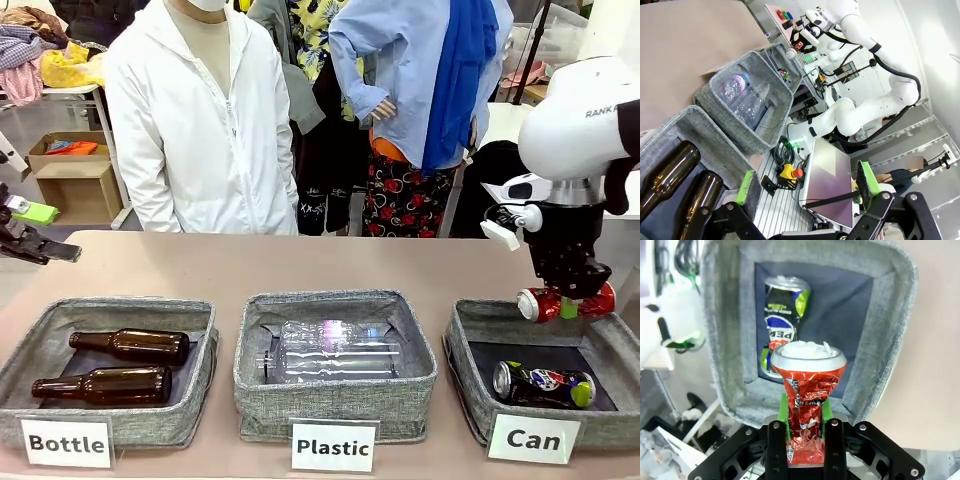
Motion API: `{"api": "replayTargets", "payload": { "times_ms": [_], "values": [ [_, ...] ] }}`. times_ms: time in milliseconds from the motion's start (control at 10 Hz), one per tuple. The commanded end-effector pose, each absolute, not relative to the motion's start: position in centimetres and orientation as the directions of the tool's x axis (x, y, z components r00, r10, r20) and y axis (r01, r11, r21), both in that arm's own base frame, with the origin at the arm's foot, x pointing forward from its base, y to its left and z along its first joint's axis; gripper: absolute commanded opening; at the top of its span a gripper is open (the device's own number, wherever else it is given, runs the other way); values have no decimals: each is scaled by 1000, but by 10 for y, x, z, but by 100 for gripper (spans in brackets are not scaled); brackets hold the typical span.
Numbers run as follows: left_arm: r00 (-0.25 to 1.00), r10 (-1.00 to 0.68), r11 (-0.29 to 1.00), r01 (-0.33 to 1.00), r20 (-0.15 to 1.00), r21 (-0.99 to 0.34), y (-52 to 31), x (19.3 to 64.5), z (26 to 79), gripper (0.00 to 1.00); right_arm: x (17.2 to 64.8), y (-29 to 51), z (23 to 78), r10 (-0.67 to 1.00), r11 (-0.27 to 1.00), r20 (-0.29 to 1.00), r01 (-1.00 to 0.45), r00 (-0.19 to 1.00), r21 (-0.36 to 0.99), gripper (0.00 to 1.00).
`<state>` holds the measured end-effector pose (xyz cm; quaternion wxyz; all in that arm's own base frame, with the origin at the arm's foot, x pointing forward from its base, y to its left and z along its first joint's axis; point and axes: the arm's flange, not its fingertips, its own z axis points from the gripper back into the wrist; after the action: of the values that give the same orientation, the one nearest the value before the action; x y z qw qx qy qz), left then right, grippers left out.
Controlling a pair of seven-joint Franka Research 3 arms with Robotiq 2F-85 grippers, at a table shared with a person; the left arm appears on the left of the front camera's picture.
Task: Sort the can waste into the basket.
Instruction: Pick up the can waste from the table and place it in the right Fabric basket.
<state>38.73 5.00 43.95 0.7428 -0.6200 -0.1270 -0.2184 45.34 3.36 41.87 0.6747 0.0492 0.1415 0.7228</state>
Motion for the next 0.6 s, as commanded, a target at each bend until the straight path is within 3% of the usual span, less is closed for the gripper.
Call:
{"api": "replayTargets", "payload": {
  "times_ms": [0,200,500],
  "values": [
    [871,-173,145,484,460,-863,50,385,439,100,462,39,418,980,-110,-131,-956,-150,274,79],
    [871,-173,145,484,460,-863,50,385,439,100,467,44,417,978,-121,-127,-949,-164,292,100],
    [871,-173,145,484,460,-863,50,385,439,100,469,46,416,980,-112,-120,-944,-156,311,100]
  ]
}}
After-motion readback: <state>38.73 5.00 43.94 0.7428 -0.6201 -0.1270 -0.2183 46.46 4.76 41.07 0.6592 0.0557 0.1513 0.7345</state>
